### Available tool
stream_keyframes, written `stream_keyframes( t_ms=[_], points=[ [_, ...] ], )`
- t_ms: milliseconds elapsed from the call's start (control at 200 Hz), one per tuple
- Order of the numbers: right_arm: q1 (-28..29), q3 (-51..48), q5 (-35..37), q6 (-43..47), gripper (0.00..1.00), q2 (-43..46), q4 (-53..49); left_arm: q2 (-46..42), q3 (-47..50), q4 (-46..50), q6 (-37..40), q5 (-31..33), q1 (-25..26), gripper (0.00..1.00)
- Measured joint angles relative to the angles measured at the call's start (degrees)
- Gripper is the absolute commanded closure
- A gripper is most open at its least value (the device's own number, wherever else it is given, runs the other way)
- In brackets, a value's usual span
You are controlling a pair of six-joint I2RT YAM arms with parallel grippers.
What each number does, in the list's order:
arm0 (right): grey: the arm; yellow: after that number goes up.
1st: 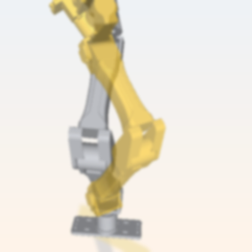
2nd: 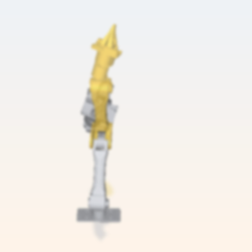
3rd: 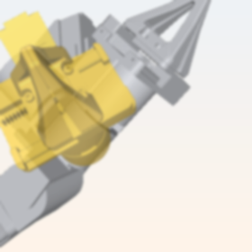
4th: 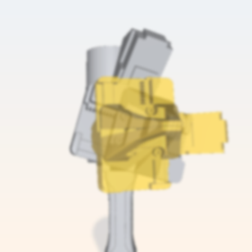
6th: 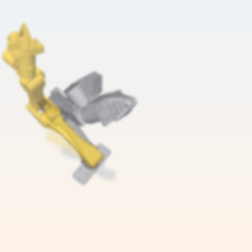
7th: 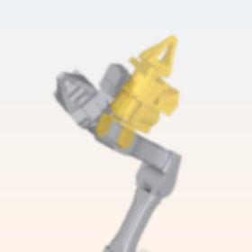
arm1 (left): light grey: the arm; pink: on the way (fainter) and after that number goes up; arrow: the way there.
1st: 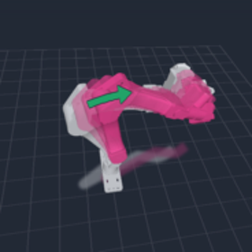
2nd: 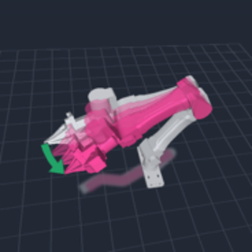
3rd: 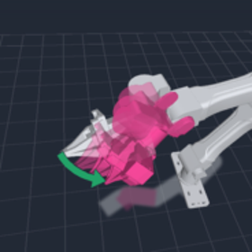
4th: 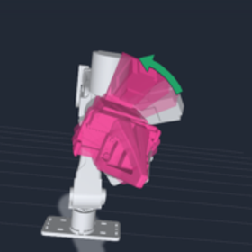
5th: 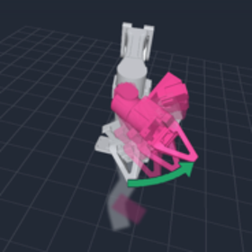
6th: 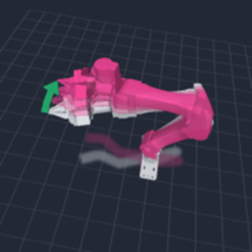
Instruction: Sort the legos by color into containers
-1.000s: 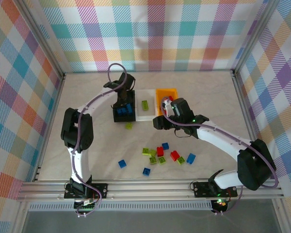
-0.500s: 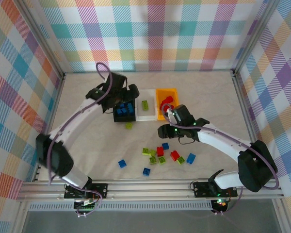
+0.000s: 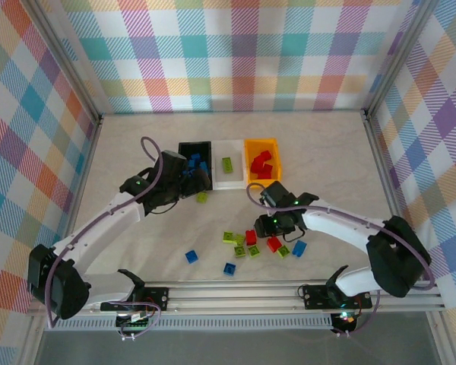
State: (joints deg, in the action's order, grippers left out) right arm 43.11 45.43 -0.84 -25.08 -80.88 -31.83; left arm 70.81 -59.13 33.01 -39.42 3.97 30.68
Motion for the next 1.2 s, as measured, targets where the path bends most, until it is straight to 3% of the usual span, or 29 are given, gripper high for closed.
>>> stream_keyframes(
  t_ms=[290, 1200],
  points=[
    [3.5, 2.8, 2.4, 0.0, 0.46, -6.4, -0.3, -0.8, 0.0, 0.4, 0.0, 0.6, -0.1, 0.00],
    [0.5, 6.8, 6.3, 0.0, 0.44, -12.3, 2.0, -0.7, 0.0, 2.9, 0.0, 1.2, -0.4, 0.00]
  ],
)
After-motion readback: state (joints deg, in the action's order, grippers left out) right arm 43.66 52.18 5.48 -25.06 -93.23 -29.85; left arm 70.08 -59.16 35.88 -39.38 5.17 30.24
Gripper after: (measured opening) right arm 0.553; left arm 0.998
